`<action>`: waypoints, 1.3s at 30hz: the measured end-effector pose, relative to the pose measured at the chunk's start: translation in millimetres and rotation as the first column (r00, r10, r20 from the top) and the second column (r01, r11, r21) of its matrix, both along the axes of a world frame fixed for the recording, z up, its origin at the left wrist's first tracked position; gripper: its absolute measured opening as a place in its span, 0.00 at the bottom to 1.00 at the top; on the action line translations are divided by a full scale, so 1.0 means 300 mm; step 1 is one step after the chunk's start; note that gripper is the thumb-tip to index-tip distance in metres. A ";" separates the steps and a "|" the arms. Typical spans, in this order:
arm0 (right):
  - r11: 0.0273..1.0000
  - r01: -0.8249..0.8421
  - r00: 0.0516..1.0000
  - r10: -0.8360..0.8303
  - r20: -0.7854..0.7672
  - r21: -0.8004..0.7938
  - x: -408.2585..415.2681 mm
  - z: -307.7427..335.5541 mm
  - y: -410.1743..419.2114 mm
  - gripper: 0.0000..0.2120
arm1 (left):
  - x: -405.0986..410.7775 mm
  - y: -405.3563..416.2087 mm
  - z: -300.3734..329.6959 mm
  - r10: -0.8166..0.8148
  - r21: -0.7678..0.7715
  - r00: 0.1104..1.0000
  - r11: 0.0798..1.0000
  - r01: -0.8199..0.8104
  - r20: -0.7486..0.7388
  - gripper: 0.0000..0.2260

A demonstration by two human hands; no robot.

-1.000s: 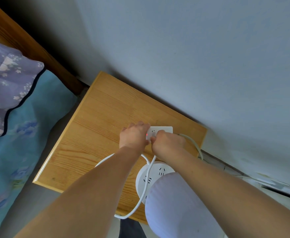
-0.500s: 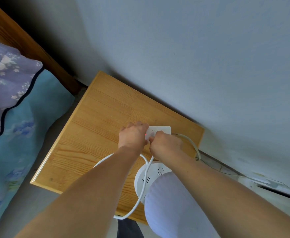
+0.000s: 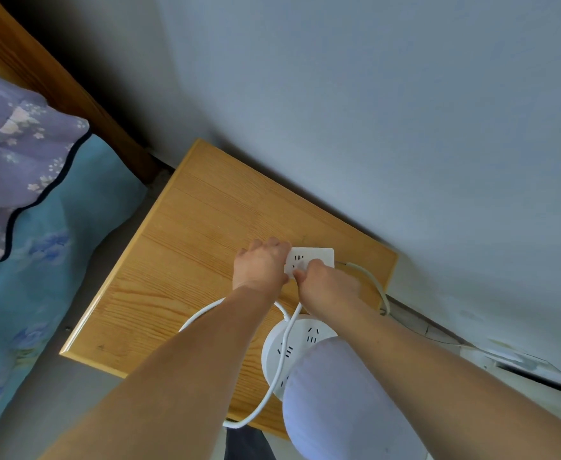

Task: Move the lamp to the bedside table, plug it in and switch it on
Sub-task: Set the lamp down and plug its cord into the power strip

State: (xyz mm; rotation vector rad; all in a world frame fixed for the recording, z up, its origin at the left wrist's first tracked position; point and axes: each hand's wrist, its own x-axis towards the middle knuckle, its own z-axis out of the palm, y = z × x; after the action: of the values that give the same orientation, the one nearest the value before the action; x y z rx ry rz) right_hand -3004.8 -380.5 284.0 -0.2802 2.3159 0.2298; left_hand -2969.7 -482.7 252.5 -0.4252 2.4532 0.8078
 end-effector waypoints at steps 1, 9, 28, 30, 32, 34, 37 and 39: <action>1.000 0.005 1.000 -0.005 0.004 -0.022 0.002 -0.004 0.010 0.19 | 0.001 0.001 -0.001 0.001 0.002 1.000 1.000 -0.001 -0.002 0.20; 0.994 -0.066 0.995 0.072 0.066 -0.083 -0.069 -0.013 0.087 0.15 | -0.020 0.030 -0.015 0.039 -0.010 0.998 0.999 -0.039 -0.042 0.20; 0.990 -0.142 0.987 0.141 -0.077 0.003 -0.072 -0.011 0.080 0.18 | -0.046 0.046 -0.045 0.097 0.005 0.991 0.995 -0.096 -0.088 0.21; 0.993 -0.121 0.988 0.119 -0.103 -0.012 -0.064 -0.015 0.080 0.18 | -0.048 0.045 -0.044 0.095 0.004 0.991 0.995 -0.095 -0.090 0.21; 0.992 -0.123 0.987 0.122 -0.106 -0.005 -0.062 -0.019 0.074 0.18 | -0.049 0.044 -0.045 0.099 0.002 0.991 0.995 -0.099 -0.092 0.21; 0.992 -0.124 0.989 0.126 -0.076 0.023 -0.070 -0.013 0.064 0.18 | -0.049 0.045 -0.045 0.100 -0.001 0.991 0.995 -0.101 -0.093 0.21; 0.981 -0.163 0.987 0.161 0.026 0.102 -0.101 0.008 0.028 0.18 | -0.049 0.043 -0.048 0.095 -0.004 0.991 0.995 -0.095 -0.092 0.21; 0.956 -0.247 0.964 0.225 0.141 0.161 -0.129 0.027 -0.005 0.16 | -0.051 0.041 -0.050 0.091 -0.007 0.992 0.996 -0.092 -0.087 0.21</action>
State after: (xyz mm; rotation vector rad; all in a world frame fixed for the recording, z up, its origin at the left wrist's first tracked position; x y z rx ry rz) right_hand -3043.4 -382.0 292.1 -0.4684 2.1230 0.5221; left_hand -2985.0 -470.3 237.4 -0.5203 2.5342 0.8679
